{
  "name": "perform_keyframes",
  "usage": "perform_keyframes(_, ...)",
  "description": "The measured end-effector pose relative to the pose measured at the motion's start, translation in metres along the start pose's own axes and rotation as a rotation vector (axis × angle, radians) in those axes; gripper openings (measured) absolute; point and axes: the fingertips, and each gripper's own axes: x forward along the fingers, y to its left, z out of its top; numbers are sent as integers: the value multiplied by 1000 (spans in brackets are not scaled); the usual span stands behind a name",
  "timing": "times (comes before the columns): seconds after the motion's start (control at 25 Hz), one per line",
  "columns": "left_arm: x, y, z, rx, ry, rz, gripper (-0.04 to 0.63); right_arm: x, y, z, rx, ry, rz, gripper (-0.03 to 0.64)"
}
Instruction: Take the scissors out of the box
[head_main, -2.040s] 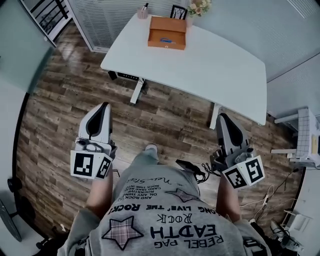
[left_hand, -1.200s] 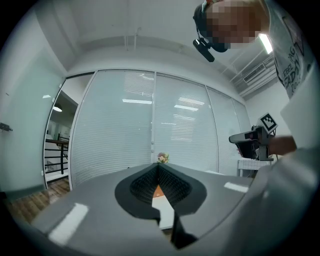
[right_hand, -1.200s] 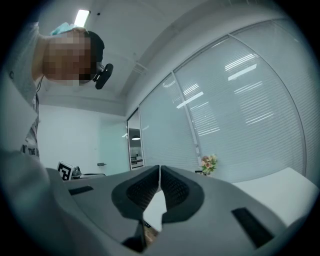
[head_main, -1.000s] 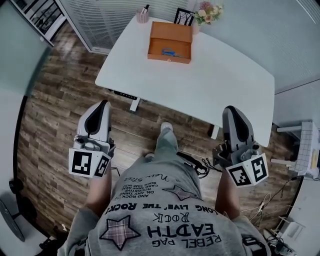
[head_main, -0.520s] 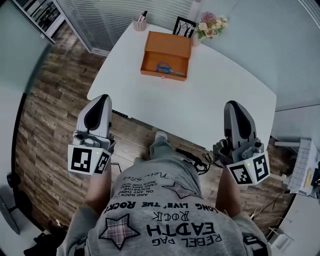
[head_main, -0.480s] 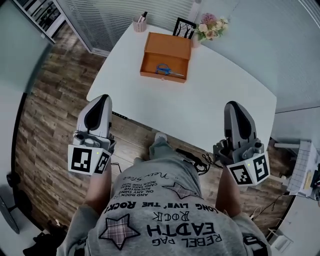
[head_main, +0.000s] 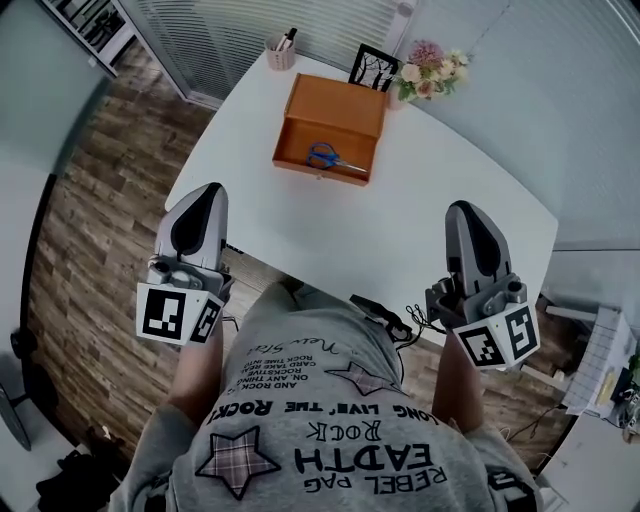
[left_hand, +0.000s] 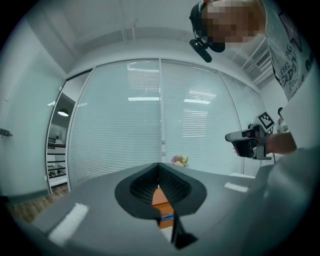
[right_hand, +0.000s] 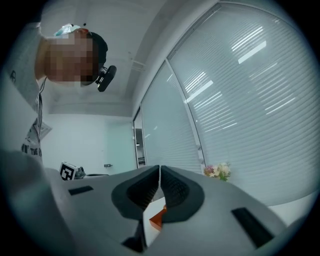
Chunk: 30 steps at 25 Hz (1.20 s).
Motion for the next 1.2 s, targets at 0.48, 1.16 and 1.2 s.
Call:
perform_keyframes(0.48, 56, 30, -5, -12, 13, -109, 9, 41, -19, -10, 6, 13, -96, 15)
perform_keyframes(1.16, 98, 69, -22, -33, 32, -258, 9, 89, -10, -31, 27, 2, -167, 15)
perform_keyframes(1.2, 98, 70, -22, -34, 34, -250, 9, 91, -10, -32, 30, 9, -157, 15)
